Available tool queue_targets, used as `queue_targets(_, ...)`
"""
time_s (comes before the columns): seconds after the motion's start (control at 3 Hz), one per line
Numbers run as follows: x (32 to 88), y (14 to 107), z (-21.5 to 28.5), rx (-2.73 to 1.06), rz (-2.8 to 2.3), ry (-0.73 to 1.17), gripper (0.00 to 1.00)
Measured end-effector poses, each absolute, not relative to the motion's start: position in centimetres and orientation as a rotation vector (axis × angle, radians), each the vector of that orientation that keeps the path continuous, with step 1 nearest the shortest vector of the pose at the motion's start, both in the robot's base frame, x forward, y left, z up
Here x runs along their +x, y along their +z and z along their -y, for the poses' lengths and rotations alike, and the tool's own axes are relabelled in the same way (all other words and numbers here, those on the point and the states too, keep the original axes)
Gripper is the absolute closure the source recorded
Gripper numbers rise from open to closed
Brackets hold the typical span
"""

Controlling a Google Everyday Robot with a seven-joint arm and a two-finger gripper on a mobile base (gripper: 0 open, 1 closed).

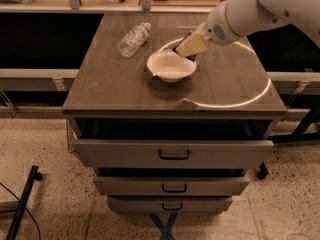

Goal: Place rxbar chocolate into paper bowl

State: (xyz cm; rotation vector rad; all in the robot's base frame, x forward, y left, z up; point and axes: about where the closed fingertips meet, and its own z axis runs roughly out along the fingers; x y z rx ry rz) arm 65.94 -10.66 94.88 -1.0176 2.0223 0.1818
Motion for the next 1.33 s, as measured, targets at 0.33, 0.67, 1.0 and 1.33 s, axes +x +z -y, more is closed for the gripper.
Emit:
queue_targets(0.33,69.8,94.1,7.7,-1.009,-2.035,0.169,0.75)
queue_targets(0.67,71.9,92.8,6.5,-1.002,-2.057,0.168,0.52)
queue_targets(1.0,72.8,91.9,6.5,-0.973,-2.061,0.19,0.2)
queue_targets(1.33,72.5,91.7,6.5,-0.958,-2.033,0.22,0.0)
